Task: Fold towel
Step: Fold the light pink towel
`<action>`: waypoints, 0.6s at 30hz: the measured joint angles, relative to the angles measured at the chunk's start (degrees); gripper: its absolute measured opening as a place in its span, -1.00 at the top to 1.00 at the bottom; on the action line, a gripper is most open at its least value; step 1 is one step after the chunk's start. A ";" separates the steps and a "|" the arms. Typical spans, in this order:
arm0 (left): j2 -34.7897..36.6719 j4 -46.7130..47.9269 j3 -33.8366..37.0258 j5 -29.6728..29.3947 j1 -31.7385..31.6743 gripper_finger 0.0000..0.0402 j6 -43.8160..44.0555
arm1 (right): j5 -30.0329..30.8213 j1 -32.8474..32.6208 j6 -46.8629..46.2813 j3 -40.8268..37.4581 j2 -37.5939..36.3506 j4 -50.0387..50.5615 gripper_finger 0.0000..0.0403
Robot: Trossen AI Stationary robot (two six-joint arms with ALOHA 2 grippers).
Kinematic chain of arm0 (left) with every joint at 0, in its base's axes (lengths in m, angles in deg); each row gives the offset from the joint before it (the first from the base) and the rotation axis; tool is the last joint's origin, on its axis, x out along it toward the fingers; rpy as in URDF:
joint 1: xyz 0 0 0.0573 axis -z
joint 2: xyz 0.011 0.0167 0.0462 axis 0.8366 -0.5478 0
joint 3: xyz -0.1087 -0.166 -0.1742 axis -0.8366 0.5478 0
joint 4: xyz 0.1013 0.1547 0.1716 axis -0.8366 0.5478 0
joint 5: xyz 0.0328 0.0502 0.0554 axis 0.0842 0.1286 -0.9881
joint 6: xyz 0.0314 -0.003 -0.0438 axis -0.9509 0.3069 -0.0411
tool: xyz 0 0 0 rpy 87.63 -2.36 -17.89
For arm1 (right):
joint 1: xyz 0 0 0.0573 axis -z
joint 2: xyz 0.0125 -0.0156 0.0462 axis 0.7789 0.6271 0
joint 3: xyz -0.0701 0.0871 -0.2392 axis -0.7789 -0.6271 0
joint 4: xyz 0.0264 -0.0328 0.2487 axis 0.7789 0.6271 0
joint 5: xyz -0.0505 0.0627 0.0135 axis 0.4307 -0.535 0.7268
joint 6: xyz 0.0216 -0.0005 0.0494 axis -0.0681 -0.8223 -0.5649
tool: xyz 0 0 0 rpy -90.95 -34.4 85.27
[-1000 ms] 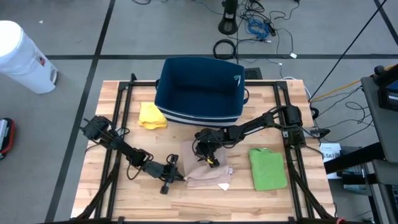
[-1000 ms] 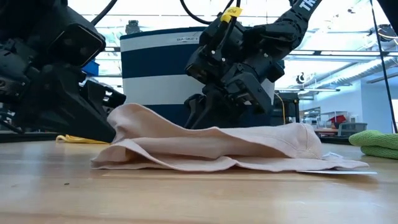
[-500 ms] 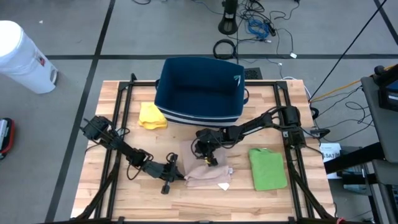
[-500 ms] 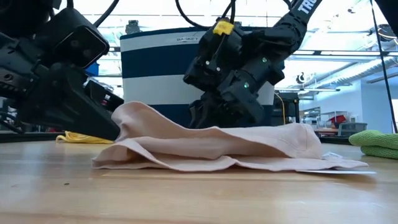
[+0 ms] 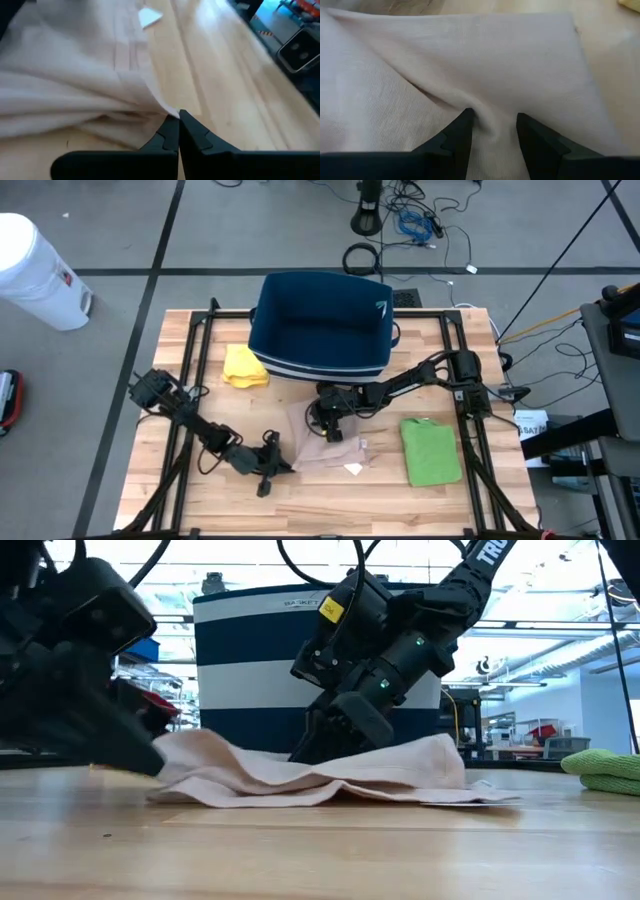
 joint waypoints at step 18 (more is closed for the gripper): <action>4.16 22.42 -4.01 -22.92 2.69 1.00 -3.55 | -4.07 0.88 -1.81 -0.07 0.12 1.57 0.29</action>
